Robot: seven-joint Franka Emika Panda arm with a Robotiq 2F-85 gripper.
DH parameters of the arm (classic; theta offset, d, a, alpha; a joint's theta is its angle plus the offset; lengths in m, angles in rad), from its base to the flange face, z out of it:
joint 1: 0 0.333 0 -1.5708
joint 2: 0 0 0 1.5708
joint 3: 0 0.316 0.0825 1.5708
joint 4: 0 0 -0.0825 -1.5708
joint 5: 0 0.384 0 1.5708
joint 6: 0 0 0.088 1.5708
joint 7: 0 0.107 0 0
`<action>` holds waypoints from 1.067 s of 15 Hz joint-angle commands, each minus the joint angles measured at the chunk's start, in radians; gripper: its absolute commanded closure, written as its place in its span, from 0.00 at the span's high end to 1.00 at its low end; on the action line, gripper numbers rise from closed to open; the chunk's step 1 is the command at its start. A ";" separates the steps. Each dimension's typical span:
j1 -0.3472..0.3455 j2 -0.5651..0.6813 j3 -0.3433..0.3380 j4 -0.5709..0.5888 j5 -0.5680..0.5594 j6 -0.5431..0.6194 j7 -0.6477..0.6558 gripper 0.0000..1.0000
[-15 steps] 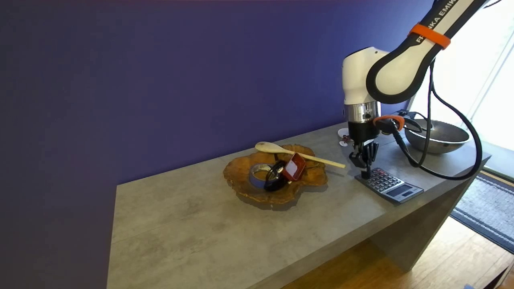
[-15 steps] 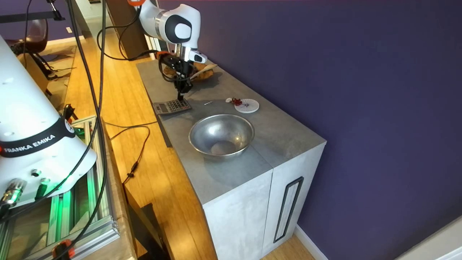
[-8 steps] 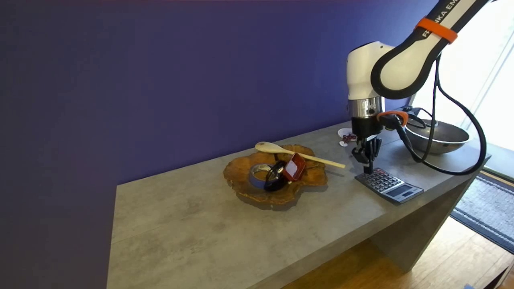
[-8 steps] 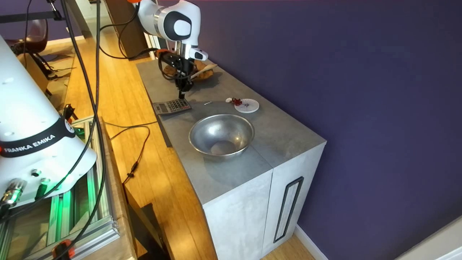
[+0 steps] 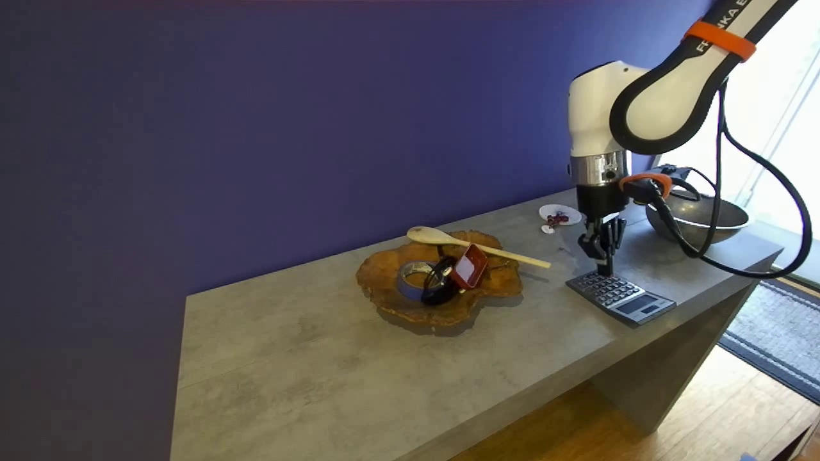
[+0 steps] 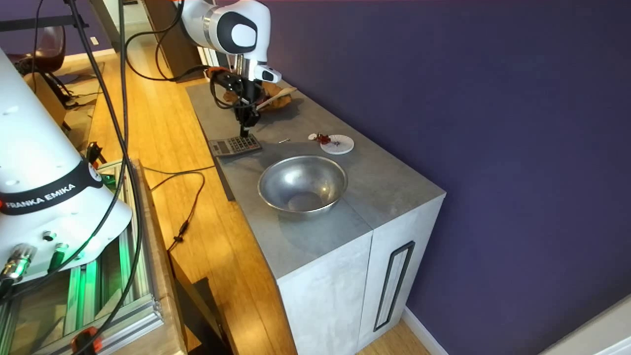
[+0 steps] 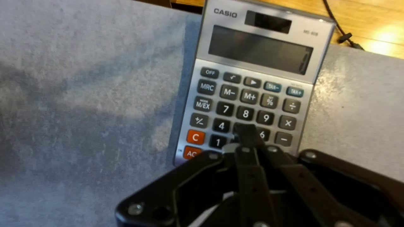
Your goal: Press the formula 1 + 1 = on the calculator
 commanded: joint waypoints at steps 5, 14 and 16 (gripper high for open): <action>0.000 -0.029 -0.006 -0.059 -0.006 0.018 0.003 0.00; -0.009 -0.003 0.003 -0.042 0.008 0.051 -0.019 0.00; -0.005 0.007 -0.002 -0.034 0.000 0.045 -0.017 0.00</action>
